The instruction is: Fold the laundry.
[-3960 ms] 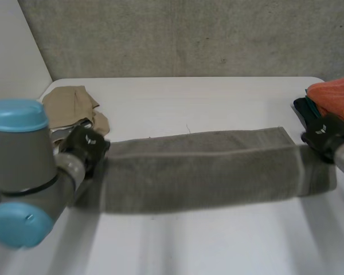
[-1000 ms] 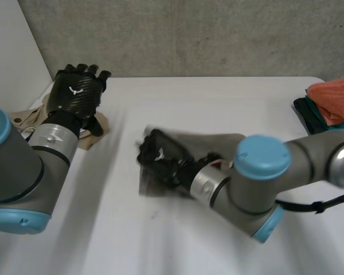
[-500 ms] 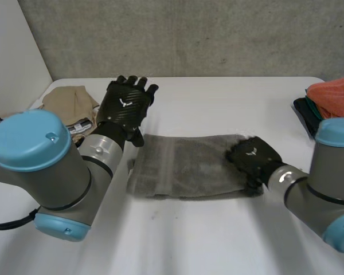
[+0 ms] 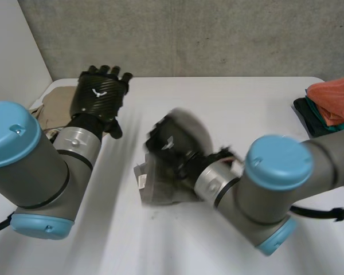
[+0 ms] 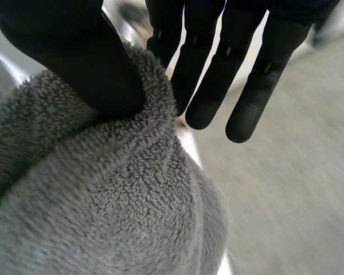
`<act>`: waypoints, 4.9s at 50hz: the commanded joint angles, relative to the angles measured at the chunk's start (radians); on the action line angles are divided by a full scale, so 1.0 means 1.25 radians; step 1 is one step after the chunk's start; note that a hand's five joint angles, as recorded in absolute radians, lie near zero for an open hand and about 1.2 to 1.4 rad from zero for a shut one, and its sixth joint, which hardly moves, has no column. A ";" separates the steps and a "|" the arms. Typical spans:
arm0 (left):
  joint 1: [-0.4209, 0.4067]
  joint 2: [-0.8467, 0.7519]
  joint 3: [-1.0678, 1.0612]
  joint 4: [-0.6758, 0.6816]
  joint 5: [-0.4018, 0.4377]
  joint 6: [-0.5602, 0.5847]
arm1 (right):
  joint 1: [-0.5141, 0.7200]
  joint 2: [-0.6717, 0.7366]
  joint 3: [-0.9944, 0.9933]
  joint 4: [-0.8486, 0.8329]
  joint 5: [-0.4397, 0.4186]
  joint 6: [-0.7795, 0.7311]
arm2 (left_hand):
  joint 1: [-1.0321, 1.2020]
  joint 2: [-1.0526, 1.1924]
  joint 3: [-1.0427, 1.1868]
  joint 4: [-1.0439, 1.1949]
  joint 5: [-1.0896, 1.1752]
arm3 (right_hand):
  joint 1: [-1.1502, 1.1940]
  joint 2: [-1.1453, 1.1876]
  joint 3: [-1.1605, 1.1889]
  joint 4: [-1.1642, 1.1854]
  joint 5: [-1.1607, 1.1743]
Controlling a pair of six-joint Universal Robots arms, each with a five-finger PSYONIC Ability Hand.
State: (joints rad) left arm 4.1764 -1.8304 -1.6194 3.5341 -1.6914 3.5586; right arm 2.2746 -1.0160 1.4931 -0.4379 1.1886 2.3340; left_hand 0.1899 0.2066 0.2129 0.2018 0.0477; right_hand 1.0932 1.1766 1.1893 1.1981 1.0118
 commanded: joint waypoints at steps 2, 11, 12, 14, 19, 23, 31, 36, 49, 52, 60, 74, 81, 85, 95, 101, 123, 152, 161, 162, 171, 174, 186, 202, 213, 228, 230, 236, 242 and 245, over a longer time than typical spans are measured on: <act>0.010 0.002 0.011 -0.004 -0.058 -0.065 | 0.008 0.052 -0.013 0.009 -0.049 0.107 | -0.012 -0.025 -0.030 -0.021 -0.038 | -0.735 -0.802 -0.812 -0.819 -0.809; -0.063 -0.085 0.120 -0.050 -0.037 -0.138 | -0.151 -0.114 0.018 0.091 0.070 0.545 | -0.009 -0.023 -0.028 -0.019 -0.035 | -0.735 -0.802 -0.812 -0.819 -0.809; -0.072 -0.094 0.130 -0.055 -0.036 -0.143 | -0.159 -0.120 0.016 0.108 0.068 0.575 | -0.007 -0.020 -0.025 -0.017 -0.033 | -0.735 -0.802 -0.812 -0.819 -0.809; -0.100 -0.121 0.160 -0.077 -0.034 -0.162 | -0.191 -0.128 0.007 0.172 0.063 0.626 | 0.000 -0.013 -0.018 -0.010 -0.026 | -0.735 -0.802 -0.812 -0.819 -0.809; -0.128 -0.212 0.227 -0.129 -0.019 -0.197 | -0.229 -0.099 -0.064 0.294 0.059 0.633 | 0.009 -0.004 -0.009 0.000 -0.016 | -0.735 -0.802 -0.812 -0.819 -0.809; -0.130 -0.281 0.265 -0.179 -0.023 -0.200 | -0.227 -0.005 -0.138 0.359 0.053 0.631 | 0.012 -0.002 -0.007 0.002 -0.014 | -0.735 -0.802 -0.812 -0.819 -0.809; -0.126 -0.332 0.255 -0.303 -0.054 -0.194 | -0.218 0.109 -0.218 0.396 0.004 0.629 | 0.014 0.001 -0.004 0.005 -0.012 | -0.735 -0.802 -0.812 -0.819 -0.809; -0.122 -0.332 0.229 -0.362 -0.076 -0.179 | -0.204 0.150 -0.231 0.408 0.004 0.587 | 0.012 -0.002 -0.007 0.002 -0.014 | -0.735 -0.802 -0.812 -0.819 -0.809; -0.117 -0.295 0.222 -0.361 -0.078 -0.059 | -0.176 0.118 -0.213 0.437 0.107 0.358 | 0.010 -0.004 -0.009 0.000 -0.016 | -0.727 -0.794 -0.804 -0.811 -0.801; -0.112 -0.276 0.228 -0.348 -0.073 -0.044 | -0.172 0.069 -0.178 0.422 0.128 0.339 | 0.005 -0.009 -0.014 -0.005 -0.021 | -0.727 -0.793 -0.804 -0.811 -0.801; -0.104 -0.140 0.251 -0.281 0.073 -0.050 | -0.108 -0.045 -0.024 0.281 0.147 0.332 | 0.016 0.003 -0.002 0.007 -0.009 | -0.734 -0.801 -0.811 -0.818 -0.808; -0.030 -0.122 0.319 -0.377 0.467 -0.196 | 0.000 -0.041 0.227 -0.019 0.142 0.295 | 0.075 0.062 0.057 0.066 0.049 | -0.731 -0.798 -0.808 -0.815 -0.806; -0.033 -0.126 0.315 -0.377 0.459 -0.195 | -0.003 0.014 0.203 -0.066 0.141 0.236 | 0.061 0.048 0.043 0.052 0.035 | -0.675 -0.742 -0.752 -0.759 -0.750; -0.034 -0.127 0.314 -0.375 0.460 -0.196 | -0.003 0.044 0.169 -0.087 0.144 0.223 | 0.061 0.048 0.043 0.052 0.035 | -0.626 -0.693 -0.703 -0.710 -0.700; -0.033 -0.127 0.315 -0.373 0.460 -0.196 | -0.006 0.078 0.117 -0.088 0.145 0.212 | 0.061 0.048 0.043 0.052 0.035 | -0.522 -0.589 -0.599 -0.606 -0.597; -0.033 -0.129 0.315 -0.372 0.461 -0.197 | -0.006 0.105 0.081 -0.087 0.143 0.213 | 0.061 0.048 0.043 0.052 0.035 | -0.513 -0.580 -0.590 -0.597 -0.588; -0.024 -0.127 0.314 -0.373 0.461 -0.202 | -0.007 0.172 -0.030 -0.080 0.145 0.218 | 0.066 0.052 0.047 0.056 0.040 | -0.088 -0.155 -0.165 -0.172 -0.163; 0.030 -0.024 0.322 -0.323 0.428 -0.249 | -0.284 0.086 -0.359 -0.121 0.155 0.452 | 0.073 0.060 0.054 0.063 0.047 | 0.242 0.176 0.166 0.159 0.168; 0.020 -0.024 0.310 -0.315 0.427 -0.269 | -0.527 0.080 -0.446 -0.235 0.129 0.486 | 0.075 0.062 0.057 0.066 0.049 | 0.242 0.176 0.166 0.159 0.168; 0.020 -0.025 0.309 -0.315 0.427 -0.269 | -0.548 0.085 -0.448 -0.235 0.118 0.493 | 0.075 0.062 0.057 0.066 0.049 | 0.242 0.176 0.166 0.159 0.168; 0.013 -0.034 0.295 -0.315 0.428 -0.267 | -0.769 0.259 -0.456 -0.251 -0.174 0.577 | 0.075 0.062 0.057 0.066 0.049 | 0.242 0.176 0.166 0.159 0.168; 0.009 -0.043 0.289 -0.313 0.429 -0.267 | -0.801 0.305 -0.442 -0.278 -0.214 0.574 | 0.075 0.062 0.057 0.066 0.049 | 0.242 0.176 0.166 0.159 0.168; -0.007 -0.056 0.278 -0.315 0.428 -0.265 | -0.932 0.322 -0.321 -0.361 -0.335 0.592 | 0.075 0.062 0.057 0.066 0.049 | 0.242 0.176 0.166 0.159 0.168; -0.031 -0.043 0.277 -0.315 0.427 -0.265 | -0.963 0.136 -0.241 -0.140 -0.212 0.613 | 0.073 0.060 0.054 0.063 0.047 | -0.735 -0.802 -0.812 -0.819 -0.809; -0.062 0.022 0.288 -0.312 0.430 -0.271 | -0.995 -0.034 -0.226 0.093 -0.047 0.255 | 0.066 0.053 0.047 0.056 0.040 | -0.735 -0.802 -0.812 -0.819 -0.809; 0.014 0.134 0.311 -0.223 0.297 -0.256 | -0.637 -0.273 -0.001 -0.153 -0.084 0.369 | 0.042 0.029 0.024 0.033 0.017 | -0.735 -0.802 -0.812 -0.819 -0.809; 0.113 0.124 0.304 -0.221 0.265 -0.223 | -0.574 -0.297 0.080 -0.208 -0.133 0.356 | 0.042 0.029 0.024 0.033 0.017 | -0.735 -0.802 -0.812 -0.819 -0.809; 0.300 0.007 0.286 -0.223 0.260 -0.046 | -0.509 -0.304 0.230 -0.234 -0.178 0.295 | 0.012 -0.002 -0.007 0.002 -0.014 | -0.735 -0.802 -0.812 -0.819 -0.809; 0.400 -0.253 0.337 -0.207 0.266 0.150 | -0.486 -0.278 0.304 -0.177 -0.175 0.206 | 0.005 -0.009 -0.014 -0.005 -0.021 | -0.735 -0.802 -0.812 -0.819 -0.809; 0.445 -0.378 0.392 -0.196 0.280 0.183 | -0.486 -0.251 0.311 -0.141 -0.175 0.182 | 0.007 -0.006 -0.011 -0.002 -0.019 | -0.735 -0.802 -0.812 -0.819 -0.809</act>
State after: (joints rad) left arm 4.6417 -2.0189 -1.2260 3.2662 -1.3670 3.6583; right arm 1.6665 -1.3813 1.8541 -0.6951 0.9625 2.6308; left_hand 0.1902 0.2178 0.2132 0.2155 0.0475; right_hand 0.2316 0.2173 0.2151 0.2112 0.0481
